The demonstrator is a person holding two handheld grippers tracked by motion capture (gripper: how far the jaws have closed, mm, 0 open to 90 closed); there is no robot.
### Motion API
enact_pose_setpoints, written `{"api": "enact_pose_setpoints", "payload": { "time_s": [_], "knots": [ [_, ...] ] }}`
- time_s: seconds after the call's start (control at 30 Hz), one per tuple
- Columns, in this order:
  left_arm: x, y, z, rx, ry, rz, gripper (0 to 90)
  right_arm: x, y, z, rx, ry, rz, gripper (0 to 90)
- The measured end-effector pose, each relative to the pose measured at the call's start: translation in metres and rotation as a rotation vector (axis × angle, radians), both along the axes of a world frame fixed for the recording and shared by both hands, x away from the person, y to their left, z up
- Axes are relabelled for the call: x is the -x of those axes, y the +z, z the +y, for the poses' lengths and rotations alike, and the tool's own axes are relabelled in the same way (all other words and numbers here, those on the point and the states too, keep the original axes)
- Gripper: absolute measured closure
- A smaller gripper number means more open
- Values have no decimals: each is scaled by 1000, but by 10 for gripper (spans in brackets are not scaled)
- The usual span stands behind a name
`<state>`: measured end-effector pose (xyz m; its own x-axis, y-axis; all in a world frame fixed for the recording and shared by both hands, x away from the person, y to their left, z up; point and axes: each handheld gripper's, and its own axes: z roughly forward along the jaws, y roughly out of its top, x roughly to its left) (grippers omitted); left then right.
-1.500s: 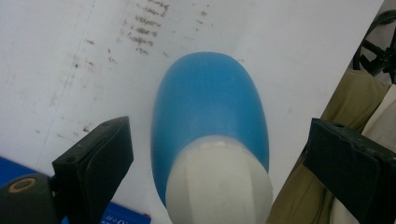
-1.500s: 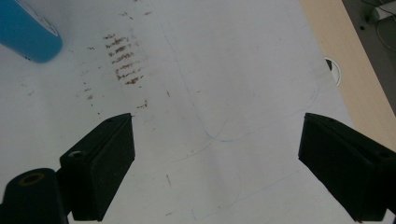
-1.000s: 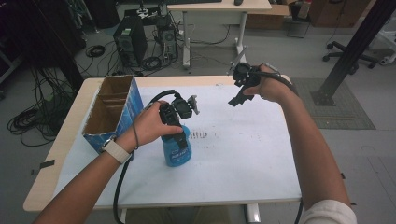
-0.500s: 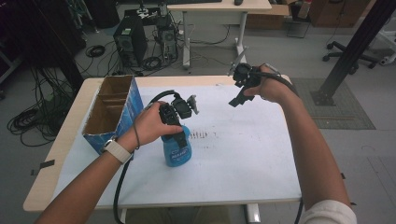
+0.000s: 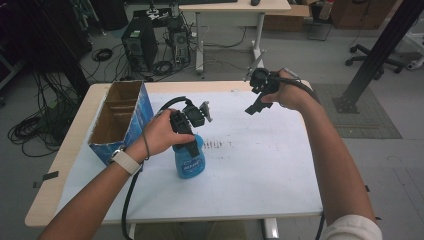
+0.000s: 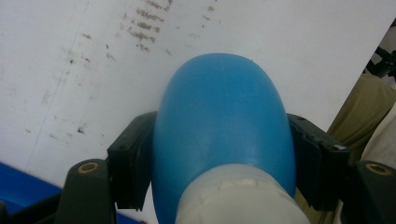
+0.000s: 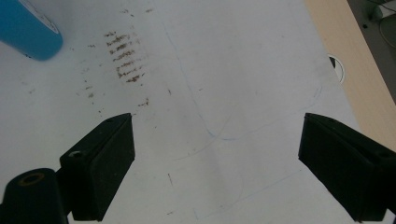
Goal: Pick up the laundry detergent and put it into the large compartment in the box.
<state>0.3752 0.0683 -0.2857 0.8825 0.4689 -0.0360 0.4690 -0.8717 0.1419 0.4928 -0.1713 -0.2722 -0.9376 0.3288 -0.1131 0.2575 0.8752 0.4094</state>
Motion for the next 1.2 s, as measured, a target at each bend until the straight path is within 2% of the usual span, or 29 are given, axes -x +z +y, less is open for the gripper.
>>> {"api": "enact_pose_setpoints", "payload": {
  "time_s": [0.17, 0.83, 0.97, 1.2],
  "knots": [
    [0, 0, 0, -2, 14, -3, 367, 0, 0, 0, 0, 1, 0, 107],
    [3, 1, -1, -1, 18, -11, 373, 1, -1, 0, -5, 3, 2, 107],
    [3, 4, -1, 16, 31, 0, 373, 1, 0, 0, -5, 2, 2, 107],
    [6, 13, 0, 10, 49, -2, 373, 2, 1, -1, -6, 0, 0, 107]
  ]
}}
